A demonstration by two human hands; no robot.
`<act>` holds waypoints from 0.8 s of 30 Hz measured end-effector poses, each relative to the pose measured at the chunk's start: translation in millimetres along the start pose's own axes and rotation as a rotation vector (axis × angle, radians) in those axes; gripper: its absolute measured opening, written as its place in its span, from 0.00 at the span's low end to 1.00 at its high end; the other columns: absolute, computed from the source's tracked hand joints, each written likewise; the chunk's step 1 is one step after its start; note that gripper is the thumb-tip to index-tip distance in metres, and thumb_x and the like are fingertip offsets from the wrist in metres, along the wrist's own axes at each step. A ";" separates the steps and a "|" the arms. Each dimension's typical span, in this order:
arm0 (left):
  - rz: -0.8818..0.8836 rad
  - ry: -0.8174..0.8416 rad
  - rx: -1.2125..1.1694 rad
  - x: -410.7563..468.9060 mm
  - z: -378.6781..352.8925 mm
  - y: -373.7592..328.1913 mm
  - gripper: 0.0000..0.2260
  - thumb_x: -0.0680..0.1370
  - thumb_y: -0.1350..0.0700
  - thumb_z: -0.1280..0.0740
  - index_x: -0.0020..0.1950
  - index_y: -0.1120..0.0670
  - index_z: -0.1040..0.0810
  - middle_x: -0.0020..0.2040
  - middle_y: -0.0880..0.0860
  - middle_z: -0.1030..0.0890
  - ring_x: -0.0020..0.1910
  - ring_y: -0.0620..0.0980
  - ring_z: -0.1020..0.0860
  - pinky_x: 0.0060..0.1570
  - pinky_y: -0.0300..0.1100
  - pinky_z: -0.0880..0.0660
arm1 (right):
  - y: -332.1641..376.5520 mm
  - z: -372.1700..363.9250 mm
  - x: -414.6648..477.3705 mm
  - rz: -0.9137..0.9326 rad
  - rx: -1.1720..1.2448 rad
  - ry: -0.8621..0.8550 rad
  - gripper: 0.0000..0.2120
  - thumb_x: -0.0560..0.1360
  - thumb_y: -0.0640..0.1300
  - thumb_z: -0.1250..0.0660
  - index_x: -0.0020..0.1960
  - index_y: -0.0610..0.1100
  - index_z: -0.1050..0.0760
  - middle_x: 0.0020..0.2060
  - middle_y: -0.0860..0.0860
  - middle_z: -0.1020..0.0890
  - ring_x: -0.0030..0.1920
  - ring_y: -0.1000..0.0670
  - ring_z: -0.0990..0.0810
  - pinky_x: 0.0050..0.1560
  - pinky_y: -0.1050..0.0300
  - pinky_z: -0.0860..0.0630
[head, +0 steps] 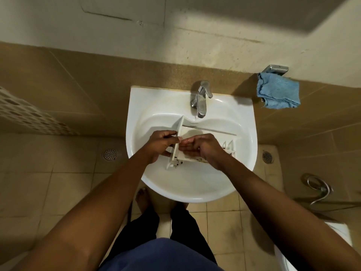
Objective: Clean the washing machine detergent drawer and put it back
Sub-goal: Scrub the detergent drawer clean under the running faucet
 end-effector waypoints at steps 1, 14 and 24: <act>-0.001 0.003 0.000 0.3 -0.1 -0.2 0.21 0.76 0.55 0.22 0.68 0.55 0.19 0.56 0.55 0.13 0.55 0.53 0.15 0.48 0.56 0.15 | -4.2 -4.4 -10.7 0.027 -0.045 0.001 0.16 0.79 0.27 0.43 0.55 0.31 0.17 0.52 0.37 0.13 0.55 0.40 0.13 0.60 0.47 0.17; -0.007 0.031 0.005 -5.7 0.0 -3.4 0.18 0.76 0.55 0.23 0.65 0.55 0.19 0.56 0.57 0.13 0.52 0.53 0.15 0.44 0.51 0.15 | 27.6 -17.7 -23.9 0.551 -0.951 -0.188 0.19 0.77 0.38 0.41 0.61 0.38 0.16 0.57 0.41 0.14 0.57 0.39 0.16 0.59 0.47 0.20; 0.004 0.010 0.020 -1.2 -0.4 0.0 0.23 0.75 0.55 0.21 0.69 0.56 0.20 0.56 0.57 0.13 0.54 0.55 0.15 0.48 0.58 0.15 | -24.3 -28.3 -44.1 0.721 -1.375 0.037 0.27 0.76 0.33 0.37 0.75 0.39 0.28 0.75 0.42 0.27 0.78 0.43 0.32 0.80 0.43 0.39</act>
Point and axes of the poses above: each hand's wrist, its own x-axis towards the middle knuckle, its own z-axis out of the back of the hand, y = z × x, the point moved 7 cm from there along x, towards the middle knuckle
